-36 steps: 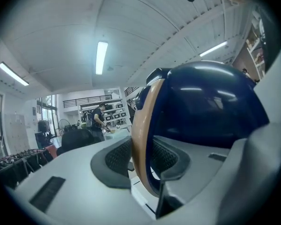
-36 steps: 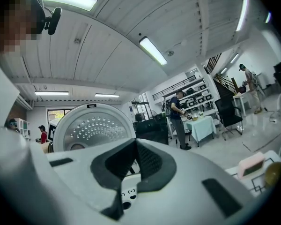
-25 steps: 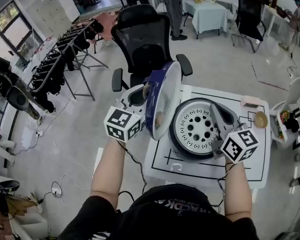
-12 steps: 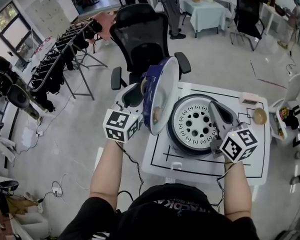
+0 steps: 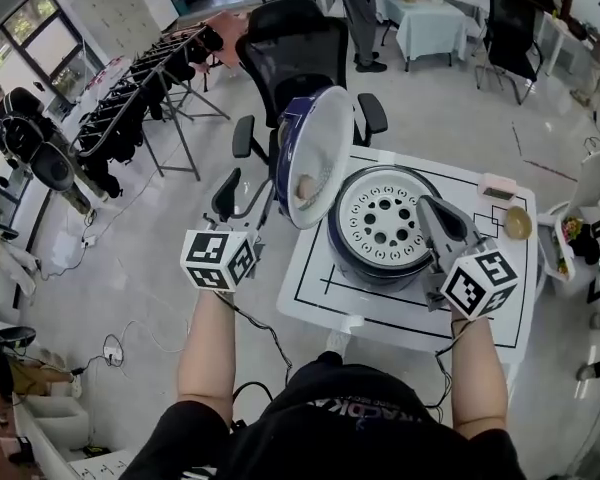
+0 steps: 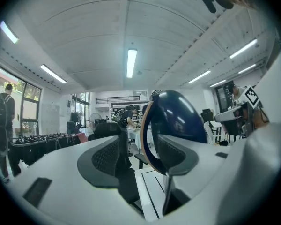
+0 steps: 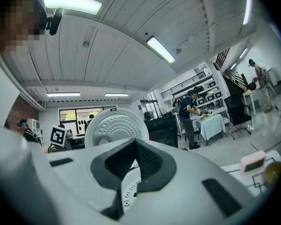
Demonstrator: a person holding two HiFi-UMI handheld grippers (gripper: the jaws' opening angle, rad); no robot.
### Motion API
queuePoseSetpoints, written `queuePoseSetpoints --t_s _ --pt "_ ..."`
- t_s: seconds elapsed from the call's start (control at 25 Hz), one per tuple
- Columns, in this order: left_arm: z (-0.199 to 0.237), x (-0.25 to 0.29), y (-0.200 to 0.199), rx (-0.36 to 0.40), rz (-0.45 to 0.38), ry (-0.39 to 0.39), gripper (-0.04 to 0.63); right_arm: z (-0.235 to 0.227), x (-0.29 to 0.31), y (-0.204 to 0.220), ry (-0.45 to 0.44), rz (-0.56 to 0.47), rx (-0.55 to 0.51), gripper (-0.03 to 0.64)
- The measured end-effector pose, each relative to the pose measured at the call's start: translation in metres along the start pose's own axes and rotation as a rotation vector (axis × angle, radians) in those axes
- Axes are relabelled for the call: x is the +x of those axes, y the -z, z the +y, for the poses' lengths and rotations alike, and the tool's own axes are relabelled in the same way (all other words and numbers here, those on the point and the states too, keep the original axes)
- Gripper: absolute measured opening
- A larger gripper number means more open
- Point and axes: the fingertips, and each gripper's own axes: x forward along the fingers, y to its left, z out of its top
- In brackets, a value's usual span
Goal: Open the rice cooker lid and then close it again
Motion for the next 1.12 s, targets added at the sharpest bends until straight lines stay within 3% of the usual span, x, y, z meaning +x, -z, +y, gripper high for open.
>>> queuePoseSetpoints --t_s 0.32,0.76,1.12 --pt "-0.063 -0.076 -0.006 -0.002 -0.009 -0.005 0.293 0.022 -0.049 0.013 -0.053 0.024 0.000 0.002" --pt "-0.157 -0.142 0.023 -0.038 0.055 0.091 0.299 0.065 -0.092 0.044 -0.104 0.068 0.018 0.002" --pt "-0.168 -0.167 0.019 -0.032 0.046 0.214 0.299 0.115 -0.077 0.045 -0.099 0.049 0.014 0.002"
